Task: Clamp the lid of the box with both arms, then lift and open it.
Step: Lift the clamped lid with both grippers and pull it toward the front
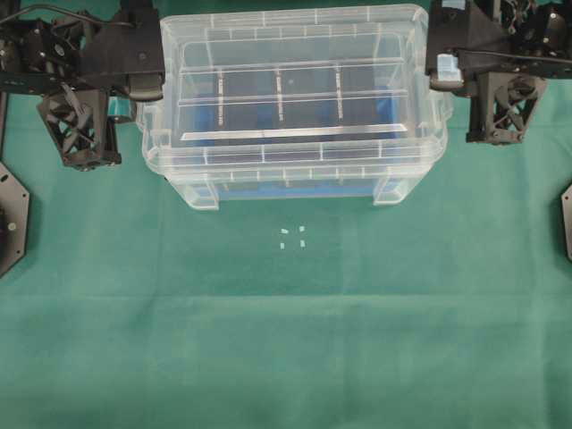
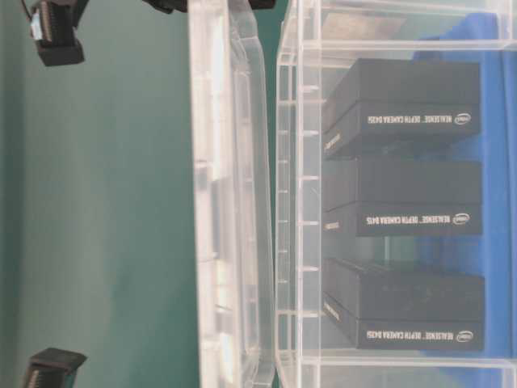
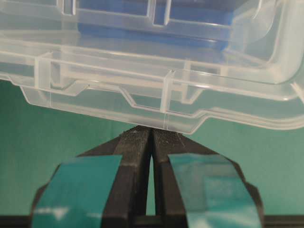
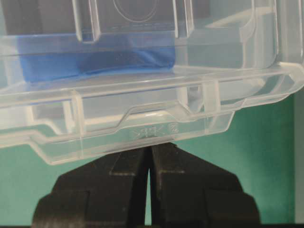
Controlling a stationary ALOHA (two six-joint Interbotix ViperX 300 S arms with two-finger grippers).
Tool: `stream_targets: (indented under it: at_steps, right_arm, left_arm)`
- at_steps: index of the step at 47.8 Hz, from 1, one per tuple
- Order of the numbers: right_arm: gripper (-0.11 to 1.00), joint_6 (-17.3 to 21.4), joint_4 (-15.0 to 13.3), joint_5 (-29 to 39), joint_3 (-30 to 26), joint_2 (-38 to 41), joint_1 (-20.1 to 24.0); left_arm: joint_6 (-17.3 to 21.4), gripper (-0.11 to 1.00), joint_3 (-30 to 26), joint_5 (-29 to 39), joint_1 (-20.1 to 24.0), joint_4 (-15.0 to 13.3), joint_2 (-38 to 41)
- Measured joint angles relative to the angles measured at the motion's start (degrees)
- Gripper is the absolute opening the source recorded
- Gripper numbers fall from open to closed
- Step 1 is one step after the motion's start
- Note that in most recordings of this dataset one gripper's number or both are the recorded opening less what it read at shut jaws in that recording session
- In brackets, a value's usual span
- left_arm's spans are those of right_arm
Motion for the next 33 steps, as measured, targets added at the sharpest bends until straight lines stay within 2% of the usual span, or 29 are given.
stream_targets:
  at_steps: [23, 33]
  right_arm:
    - [0.0, 0.0, -0.5, 1.6, -1.4, -1.1, 0.7]
    - [0.0, 0.5, -0.5, 2.7, -1.7, -1.3, 2.8]
  left_arm:
    - [0.0, 0.01, -1.8, 2.0, -0.4, 0.1, -1.0]
    - [-0.3, 0.01, -1.8, 3.2, -2.3, 0.1, -2.0]
